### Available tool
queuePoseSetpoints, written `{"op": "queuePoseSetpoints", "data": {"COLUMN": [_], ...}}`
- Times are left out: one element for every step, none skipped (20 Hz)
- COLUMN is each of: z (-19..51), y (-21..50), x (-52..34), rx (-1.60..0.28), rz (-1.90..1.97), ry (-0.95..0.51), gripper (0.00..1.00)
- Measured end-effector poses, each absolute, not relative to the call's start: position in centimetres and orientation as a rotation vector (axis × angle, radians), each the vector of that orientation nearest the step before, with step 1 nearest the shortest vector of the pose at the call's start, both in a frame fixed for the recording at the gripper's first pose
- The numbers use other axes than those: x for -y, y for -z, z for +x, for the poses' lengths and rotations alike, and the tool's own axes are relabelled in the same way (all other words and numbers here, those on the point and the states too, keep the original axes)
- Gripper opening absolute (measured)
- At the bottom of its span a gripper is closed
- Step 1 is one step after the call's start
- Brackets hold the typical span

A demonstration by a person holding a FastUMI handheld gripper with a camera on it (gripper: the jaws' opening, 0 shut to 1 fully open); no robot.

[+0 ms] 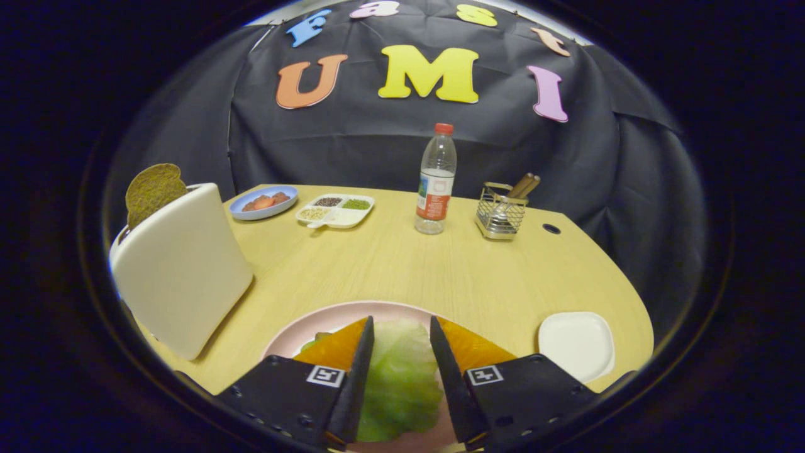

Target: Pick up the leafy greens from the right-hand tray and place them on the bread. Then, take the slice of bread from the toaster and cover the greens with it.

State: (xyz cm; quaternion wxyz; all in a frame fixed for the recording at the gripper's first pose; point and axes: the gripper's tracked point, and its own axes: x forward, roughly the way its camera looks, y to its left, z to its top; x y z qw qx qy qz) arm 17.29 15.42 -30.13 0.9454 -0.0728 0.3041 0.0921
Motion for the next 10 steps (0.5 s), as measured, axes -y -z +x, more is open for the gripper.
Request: {"op": "queuePoseSetpoints", "data": {"z": [16.9,16.6,16.2,15.6,15.2,14.7,14.1,13.5,12.8,12.3], "y": [29.9,29.5,29.2,28.7,28.2,27.5,26.8,26.1,25.2,24.3], "x": [-15.4,-15.4,-15.1,-14.9,-14.9,-14.8,-14.8,-15.0,-15.0,-15.2], "rx": [-0.621,-0.618,-0.612,-0.607,-0.598,-0.588,-0.578,-0.565,-0.552,-0.534], "rz": [-0.143,-0.141,-0.140,-0.132,-0.119,-0.107,-0.101,-0.095,-0.090,-0.088], "ry": [-0.190,-0.193,-0.183,-0.175,-0.172,-0.162,-0.158,-0.152,-0.143,-0.137], "gripper": [0.62,0.71,0.80,0.89,0.98,0.98,0.98,0.98,0.98,0.98]}}
